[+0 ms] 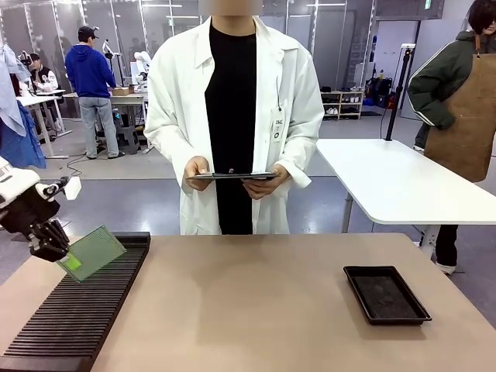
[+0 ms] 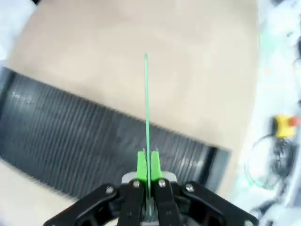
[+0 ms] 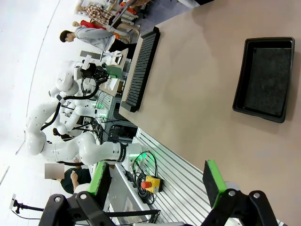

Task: Inspect the PCB.
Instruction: Pick up the Blank PCB and present it to the human.

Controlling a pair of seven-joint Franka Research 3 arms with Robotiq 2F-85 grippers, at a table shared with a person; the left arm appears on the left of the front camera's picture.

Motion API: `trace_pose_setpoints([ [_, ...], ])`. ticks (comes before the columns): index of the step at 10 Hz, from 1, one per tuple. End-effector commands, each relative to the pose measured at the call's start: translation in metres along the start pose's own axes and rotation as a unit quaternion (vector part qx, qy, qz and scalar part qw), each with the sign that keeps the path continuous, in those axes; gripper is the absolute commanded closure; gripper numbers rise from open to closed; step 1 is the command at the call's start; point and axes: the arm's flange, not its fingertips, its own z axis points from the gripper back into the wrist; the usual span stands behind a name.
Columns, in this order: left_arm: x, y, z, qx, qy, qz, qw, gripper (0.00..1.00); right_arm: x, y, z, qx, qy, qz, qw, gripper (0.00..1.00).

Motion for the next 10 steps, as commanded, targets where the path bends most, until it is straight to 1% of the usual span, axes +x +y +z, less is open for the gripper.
trace_pose_setpoints([
  [1,0.007,0.030,-0.006,-0.069,-0.128,0.171,0.975,1.00,-0.001,0.000,0.001,0.004,0.000,0.010,1.000,0.00],
  [2,0.009,0.035,-0.016,-0.093,-0.173,0.227,0.954,1.00,-0.001,0.000,0.001,0.004,0.000,0.010,1.000,0.00],
  [3,0.013,0.040,-0.029,-0.117,-0.196,0.279,0.933,1.00,-0.001,0.000,0.001,0.004,0.000,0.010,1.000,0.00],
  [4,0.014,0.040,-0.039,-0.135,-0.209,0.288,0.925,1.00,-0.001,0.000,0.001,0.004,0.000,0.010,1.000,0.00],
  [5,0.014,0.038,-0.038,-0.137,-0.222,0.276,0.925,1.00,-0.001,0.000,0.001,0.004,0.000,0.010,1.000,0.00],
  [6,0.003,0.036,-0.037,-0.126,-0.156,0.247,0.948,1.00,-0.001,0.000,0.001,0.004,0.000,0.010,1.000,0.00],
  [10,0.003,0.036,-0.037,-0.126,-0.156,0.247,0.948,1.00,-0.001,0.000,0.001,0.004,0.000,0.010,1.000,0.00],
])
